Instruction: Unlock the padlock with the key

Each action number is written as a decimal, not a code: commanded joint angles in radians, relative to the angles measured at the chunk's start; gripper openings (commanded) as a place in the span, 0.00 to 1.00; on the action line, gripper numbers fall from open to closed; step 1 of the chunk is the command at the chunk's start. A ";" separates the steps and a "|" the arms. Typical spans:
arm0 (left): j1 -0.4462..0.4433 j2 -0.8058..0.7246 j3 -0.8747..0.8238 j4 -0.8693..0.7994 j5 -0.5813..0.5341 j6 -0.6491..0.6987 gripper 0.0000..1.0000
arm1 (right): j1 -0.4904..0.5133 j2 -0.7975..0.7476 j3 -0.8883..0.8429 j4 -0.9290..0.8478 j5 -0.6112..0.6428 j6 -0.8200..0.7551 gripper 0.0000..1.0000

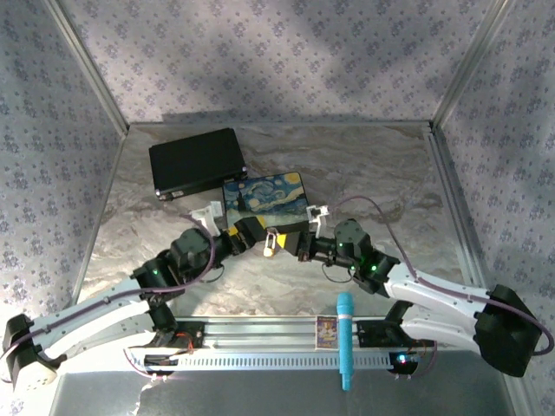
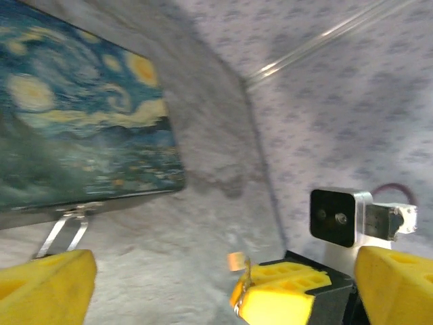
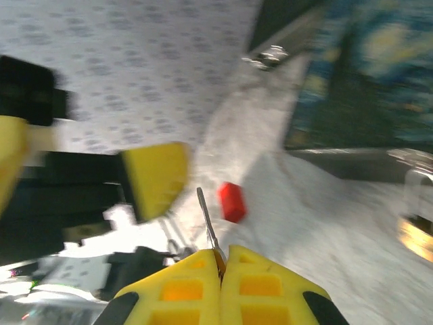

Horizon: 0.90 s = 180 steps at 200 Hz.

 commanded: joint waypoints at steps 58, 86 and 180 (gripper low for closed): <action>-0.037 0.354 0.024 -0.075 0.018 0.268 0.70 | -0.025 -0.028 0.029 -0.458 0.196 -0.079 0.00; -0.007 0.487 0.020 0.012 0.045 0.308 0.70 | -0.025 -0.014 0.011 -0.441 0.196 -0.077 0.00; 0.058 0.732 0.018 0.247 0.118 0.350 0.66 | -0.018 0.010 -0.034 -0.383 0.192 -0.062 0.00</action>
